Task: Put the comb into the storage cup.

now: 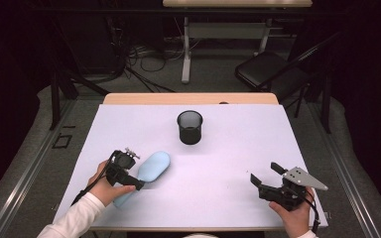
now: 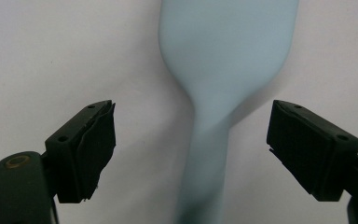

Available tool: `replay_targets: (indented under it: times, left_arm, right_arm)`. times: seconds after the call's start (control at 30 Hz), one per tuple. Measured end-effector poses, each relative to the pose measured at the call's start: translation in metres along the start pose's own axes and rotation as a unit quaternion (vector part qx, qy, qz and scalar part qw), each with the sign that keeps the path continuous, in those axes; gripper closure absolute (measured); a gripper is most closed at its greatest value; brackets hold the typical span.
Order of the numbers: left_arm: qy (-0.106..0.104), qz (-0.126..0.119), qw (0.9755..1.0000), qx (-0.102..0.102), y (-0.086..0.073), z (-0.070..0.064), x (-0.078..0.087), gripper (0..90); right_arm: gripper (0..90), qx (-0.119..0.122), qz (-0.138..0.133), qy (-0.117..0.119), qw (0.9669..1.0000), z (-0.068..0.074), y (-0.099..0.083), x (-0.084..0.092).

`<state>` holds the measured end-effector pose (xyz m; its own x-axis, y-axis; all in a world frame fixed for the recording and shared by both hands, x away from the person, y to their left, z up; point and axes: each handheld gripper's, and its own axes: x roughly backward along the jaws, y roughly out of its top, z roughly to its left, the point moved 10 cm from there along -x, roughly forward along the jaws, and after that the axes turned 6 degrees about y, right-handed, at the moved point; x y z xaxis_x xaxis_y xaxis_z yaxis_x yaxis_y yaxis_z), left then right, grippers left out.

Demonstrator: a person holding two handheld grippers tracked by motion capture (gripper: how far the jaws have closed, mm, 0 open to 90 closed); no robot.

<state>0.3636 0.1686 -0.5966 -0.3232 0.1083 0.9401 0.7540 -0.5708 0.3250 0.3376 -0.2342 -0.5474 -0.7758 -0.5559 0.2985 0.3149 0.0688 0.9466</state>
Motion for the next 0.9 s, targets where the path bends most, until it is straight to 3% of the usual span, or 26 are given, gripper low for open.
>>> replay_targets:
  times: [0.63, 0.9]
  left_arm:
    - [0.004, 0.026, 0.9996, -0.011, -0.0023, -0.0039, -0.0084, 29.6]
    - [-0.008, 0.034, 0.9994, -0.007, -0.0016, -0.0046, -0.0093, 34.2]
  right_arm:
    - [13.6, 0.000, 0.000, 0.001, 1.0000, -0.0001, -0.0002, -0.0005]
    - [13.6, 0.000, 0.000, 0.001, 1.0000, -0.0001, -0.0005, -0.0008]
